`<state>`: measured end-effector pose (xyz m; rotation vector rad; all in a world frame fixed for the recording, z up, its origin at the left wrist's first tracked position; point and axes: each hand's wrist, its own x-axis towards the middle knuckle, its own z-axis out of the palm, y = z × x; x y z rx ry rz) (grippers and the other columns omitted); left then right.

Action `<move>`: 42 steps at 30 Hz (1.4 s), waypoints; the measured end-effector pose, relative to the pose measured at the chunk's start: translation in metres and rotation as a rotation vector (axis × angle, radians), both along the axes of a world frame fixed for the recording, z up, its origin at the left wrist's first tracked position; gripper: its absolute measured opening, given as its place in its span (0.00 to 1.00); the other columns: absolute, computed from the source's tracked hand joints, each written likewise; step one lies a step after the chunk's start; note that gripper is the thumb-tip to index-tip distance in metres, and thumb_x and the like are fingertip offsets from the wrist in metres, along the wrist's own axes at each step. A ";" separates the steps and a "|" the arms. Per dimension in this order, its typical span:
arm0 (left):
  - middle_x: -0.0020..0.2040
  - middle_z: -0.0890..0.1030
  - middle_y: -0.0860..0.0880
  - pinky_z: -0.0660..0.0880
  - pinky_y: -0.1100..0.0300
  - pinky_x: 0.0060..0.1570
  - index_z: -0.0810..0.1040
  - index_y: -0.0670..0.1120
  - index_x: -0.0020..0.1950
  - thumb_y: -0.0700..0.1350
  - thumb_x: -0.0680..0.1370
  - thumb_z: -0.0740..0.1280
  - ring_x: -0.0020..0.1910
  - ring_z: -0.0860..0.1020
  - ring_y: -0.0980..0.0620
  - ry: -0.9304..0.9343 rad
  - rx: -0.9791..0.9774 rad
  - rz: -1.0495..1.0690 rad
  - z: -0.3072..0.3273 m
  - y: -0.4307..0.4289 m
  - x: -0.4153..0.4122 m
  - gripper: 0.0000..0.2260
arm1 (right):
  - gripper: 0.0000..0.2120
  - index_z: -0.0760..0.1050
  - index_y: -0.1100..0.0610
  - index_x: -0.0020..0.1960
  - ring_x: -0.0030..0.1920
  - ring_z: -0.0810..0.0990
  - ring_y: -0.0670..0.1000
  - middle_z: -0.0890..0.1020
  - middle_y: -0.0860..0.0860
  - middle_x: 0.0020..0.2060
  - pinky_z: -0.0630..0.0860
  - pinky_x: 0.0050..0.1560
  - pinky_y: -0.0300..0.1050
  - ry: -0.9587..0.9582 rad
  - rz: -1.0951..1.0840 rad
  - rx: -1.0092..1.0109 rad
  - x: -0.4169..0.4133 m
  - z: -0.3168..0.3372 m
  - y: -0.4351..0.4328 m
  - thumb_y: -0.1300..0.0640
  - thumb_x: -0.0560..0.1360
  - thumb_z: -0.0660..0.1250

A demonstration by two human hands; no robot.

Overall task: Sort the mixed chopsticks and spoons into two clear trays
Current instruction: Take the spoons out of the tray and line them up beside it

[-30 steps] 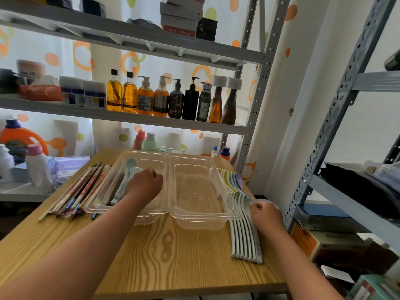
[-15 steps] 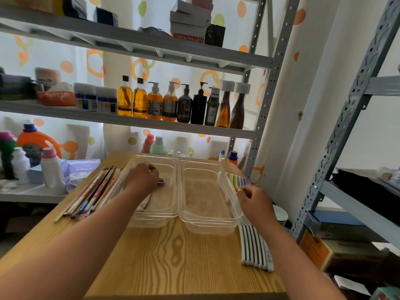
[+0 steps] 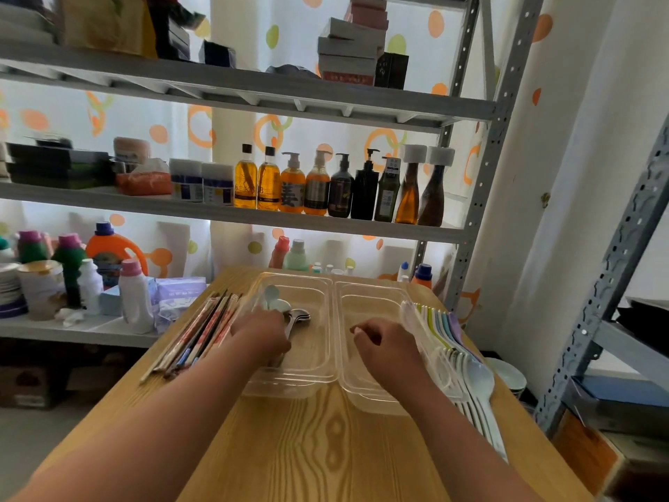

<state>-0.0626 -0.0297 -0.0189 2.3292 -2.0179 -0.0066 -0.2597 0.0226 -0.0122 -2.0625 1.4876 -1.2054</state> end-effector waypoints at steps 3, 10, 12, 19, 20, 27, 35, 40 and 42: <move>0.64 0.75 0.47 0.72 0.55 0.51 0.71 0.45 0.66 0.47 0.79 0.62 0.62 0.74 0.47 -0.144 -0.018 0.023 -0.002 0.000 -0.003 0.16 | 0.09 0.80 0.57 0.52 0.39 0.75 0.41 0.81 0.48 0.41 0.68 0.39 0.25 0.004 0.019 0.001 0.001 -0.004 -0.002 0.58 0.78 0.62; 0.62 0.75 0.46 0.74 0.57 0.53 0.71 0.44 0.67 0.40 0.79 0.61 0.61 0.76 0.47 -0.293 -0.046 0.005 -0.007 0.000 0.003 0.15 | 0.10 0.80 0.57 0.55 0.38 0.74 0.36 0.81 0.48 0.43 0.68 0.37 0.22 0.003 0.028 0.007 -0.004 -0.010 -0.004 0.57 0.78 0.61; 0.62 0.76 0.46 0.74 0.57 0.52 0.71 0.44 0.66 0.39 0.80 0.61 0.60 0.76 0.47 -0.274 -0.028 0.007 -0.010 -0.001 0.003 0.15 | 0.10 0.80 0.57 0.55 0.39 0.74 0.38 0.82 0.49 0.44 0.68 0.37 0.23 0.004 0.022 0.009 -0.005 -0.011 -0.005 0.57 0.78 0.61; 0.56 0.79 0.46 0.73 0.59 0.48 0.73 0.44 0.63 0.47 0.77 0.64 0.55 0.78 0.48 0.015 -0.025 0.035 -0.006 -0.009 0.007 0.15 | 0.09 0.80 0.57 0.53 0.40 0.75 0.40 0.83 0.51 0.45 0.68 0.37 0.22 0.004 0.020 0.015 -0.012 -0.012 -0.003 0.58 0.78 0.61; 0.54 0.79 0.47 0.73 0.59 0.47 0.74 0.44 0.62 0.48 0.77 0.65 0.53 0.77 0.49 0.082 -0.026 0.036 -0.005 -0.010 0.008 0.16 | 0.09 0.80 0.57 0.53 0.40 0.75 0.41 0.83 0.51 0.45 0.69 0.37 0.22 0.002 0.020 0.020 -0.013 -0.012 -0.003 0.58 0.78 0.61; 0.33 0.71 0.47 0.66 0.61 0.32 0.77 0.37 0.51 0.44 0.77 0.65 0.33 0.71 0.52 0.570 -0.167 0.159 0.015 -0.005 0.013 0.11 | 0.09 0.80 0.56 0.52 0.40 0.77 0.41 0.82 0.49 0.42 0.69 0.36 0.23 -0.045 0.008 0.060 -0.016 -0.009 0.001 0.58 0.78 0.62; 0.33 0.76 0.47 0.67 0.61 0.33 0.78 0.40 0.39 0.43 0.77 0.64 0.33 0.72 0.53 0.833 -0.358 0.092 0.026 0.007 -0.011 0.09 | 0.09 0.80 0.56 0.52 0.43 0.81 0.47 0.81 0.48 0.40 0.78 0.48 0.41 -0.170 0.014 0.100 -0.011 -0.001 0.001 0.59 0.77 0.62; 0.34 0.76 0.51 0.70 0.60 0.36 0.74 0.47 0.37 0.47 0.79 0.63 0.36 0.75 0.53 0.683 -0.473 -0.107 0.033 0.024 -0.049 0.11 | 0.12 0.77 0.57 0.59 0.46 0.80 0.48 0.82 0.51 0.47 0.79 0.51 0.44 -0.264 0.001 0.113 -0.015 0.002 -0.002 0.60 0.77 0.61; 0.35 0.76 0.50 0.72 0.60 0.37 0.73 0.47 0.39 0.48 0.79 0.63 0.37 0.76 0.52 0.648 -0.483 -0.183 0.034 0.029 -0.064 0.10 | 0.14 0.75 0.57 0.62 0.45 0.81 0.48 0.83 0.53 0.48 0.80 0.48 0.43 -0.323 -0.007 0.122 -0.019 0.003 -0.004 0.60 0.78 0.60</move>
